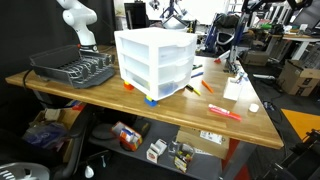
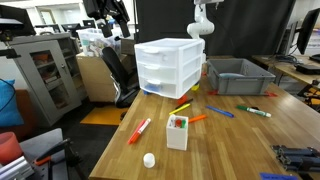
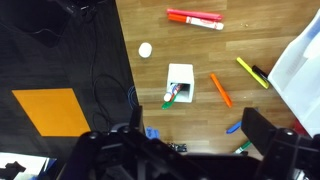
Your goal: Take the white and blue marker out of the pen holder and put it on the table
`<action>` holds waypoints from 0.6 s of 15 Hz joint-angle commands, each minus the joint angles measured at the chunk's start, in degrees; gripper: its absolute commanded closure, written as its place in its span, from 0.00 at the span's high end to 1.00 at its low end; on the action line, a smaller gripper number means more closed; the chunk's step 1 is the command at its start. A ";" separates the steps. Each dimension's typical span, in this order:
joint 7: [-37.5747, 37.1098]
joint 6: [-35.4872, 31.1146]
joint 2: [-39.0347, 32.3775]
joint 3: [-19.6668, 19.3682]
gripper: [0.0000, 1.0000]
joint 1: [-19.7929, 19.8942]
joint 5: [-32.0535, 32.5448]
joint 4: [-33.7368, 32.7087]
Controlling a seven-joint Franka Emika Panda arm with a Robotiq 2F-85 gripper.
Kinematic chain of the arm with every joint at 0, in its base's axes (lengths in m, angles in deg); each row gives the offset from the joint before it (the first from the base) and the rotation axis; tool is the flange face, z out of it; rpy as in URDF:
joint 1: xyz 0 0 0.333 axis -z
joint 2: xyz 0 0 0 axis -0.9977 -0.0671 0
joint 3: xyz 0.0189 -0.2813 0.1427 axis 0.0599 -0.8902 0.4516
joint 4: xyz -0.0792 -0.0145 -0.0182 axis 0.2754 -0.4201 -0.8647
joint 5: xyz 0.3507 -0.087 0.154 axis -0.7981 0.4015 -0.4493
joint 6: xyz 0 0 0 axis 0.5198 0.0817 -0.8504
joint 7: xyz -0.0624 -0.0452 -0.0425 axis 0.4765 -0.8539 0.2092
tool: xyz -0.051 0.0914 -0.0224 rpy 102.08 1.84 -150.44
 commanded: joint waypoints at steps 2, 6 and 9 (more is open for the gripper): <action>-0.55 0.20 0.03 -0.20 1.00 -0.29 0.49 -0.01; -1.82 -2.10 -0.75 -0.59 1.00 0.66 1.22 1.90; -2.18 -8.09 -1.36 -2.05 1.00 0.77 0.48 6.07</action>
